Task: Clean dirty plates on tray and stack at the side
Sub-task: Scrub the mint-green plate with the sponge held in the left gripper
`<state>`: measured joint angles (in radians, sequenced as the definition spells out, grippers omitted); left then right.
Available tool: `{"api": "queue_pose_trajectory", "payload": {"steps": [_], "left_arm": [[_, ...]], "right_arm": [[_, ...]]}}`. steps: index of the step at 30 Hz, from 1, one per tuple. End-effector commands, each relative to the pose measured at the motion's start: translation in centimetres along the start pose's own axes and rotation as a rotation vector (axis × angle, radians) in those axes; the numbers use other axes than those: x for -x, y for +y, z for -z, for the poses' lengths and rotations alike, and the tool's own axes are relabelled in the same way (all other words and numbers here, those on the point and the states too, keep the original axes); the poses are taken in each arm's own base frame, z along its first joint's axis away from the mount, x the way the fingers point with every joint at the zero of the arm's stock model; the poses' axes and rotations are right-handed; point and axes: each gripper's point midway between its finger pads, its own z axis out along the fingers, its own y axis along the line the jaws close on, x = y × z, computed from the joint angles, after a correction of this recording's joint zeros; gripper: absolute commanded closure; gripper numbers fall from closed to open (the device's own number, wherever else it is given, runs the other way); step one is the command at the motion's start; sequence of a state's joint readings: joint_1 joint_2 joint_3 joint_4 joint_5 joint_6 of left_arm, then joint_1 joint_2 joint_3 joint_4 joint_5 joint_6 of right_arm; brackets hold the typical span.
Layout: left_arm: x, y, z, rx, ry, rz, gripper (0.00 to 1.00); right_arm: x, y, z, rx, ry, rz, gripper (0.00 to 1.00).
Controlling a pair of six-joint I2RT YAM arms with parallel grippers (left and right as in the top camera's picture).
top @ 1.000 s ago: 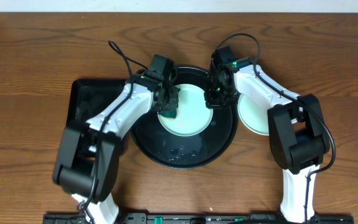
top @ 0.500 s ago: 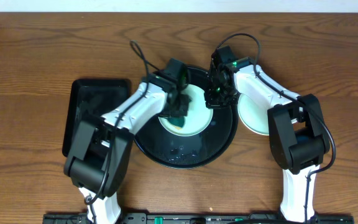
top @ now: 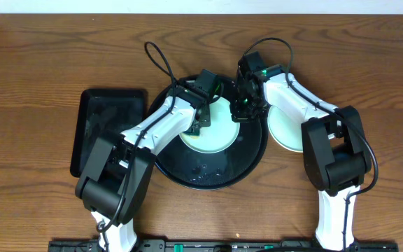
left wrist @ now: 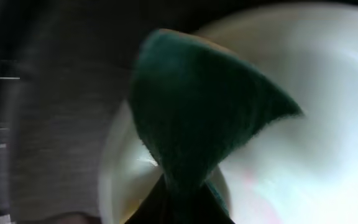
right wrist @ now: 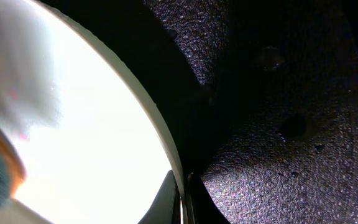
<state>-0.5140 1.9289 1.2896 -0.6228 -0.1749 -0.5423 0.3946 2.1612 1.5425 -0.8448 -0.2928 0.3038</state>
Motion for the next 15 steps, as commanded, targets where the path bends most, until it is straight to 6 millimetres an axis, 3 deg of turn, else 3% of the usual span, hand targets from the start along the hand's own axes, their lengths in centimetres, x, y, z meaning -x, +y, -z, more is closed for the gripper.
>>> {"api": "queue_pose_trajectory", "payload": {"steps": [1, 4, 6, 10, 15], "left_arm": [[1.3, 2.6, -0.2, 0.145, -0.072, 0.078, 0.93], [-0.3, 0.6, -0.4, 0.024, 0.028, -0.053, 0.92], [-2.1, -2.0, -0.1, -0.136, 0.118, -0.186, 0.93], [-5.0, -6.4, 1.8, -0.453, 0.231, -0.38, 0.92], [-3.9, -7.7, 2.0, -0.512, 0.175, -0.406, 0.93]], "right_arm": [[-1.7, -1.9, -2.2, -0.071, 0.061, -0.033, 0.99], [-1.7, -1.9, -2.2, -0.071, 0.06, -0.033, 0.99], [-1.7, -1.9, -2.2, -0.071, 0.061, -0.033, 0.99], [-1.7, -1.9, -2.2, -0.071, 0.06, -0.033, 0.99], [-1.7, -1.9, -2.2, -0.071, 0.061, -0.033, 0.99]]}}
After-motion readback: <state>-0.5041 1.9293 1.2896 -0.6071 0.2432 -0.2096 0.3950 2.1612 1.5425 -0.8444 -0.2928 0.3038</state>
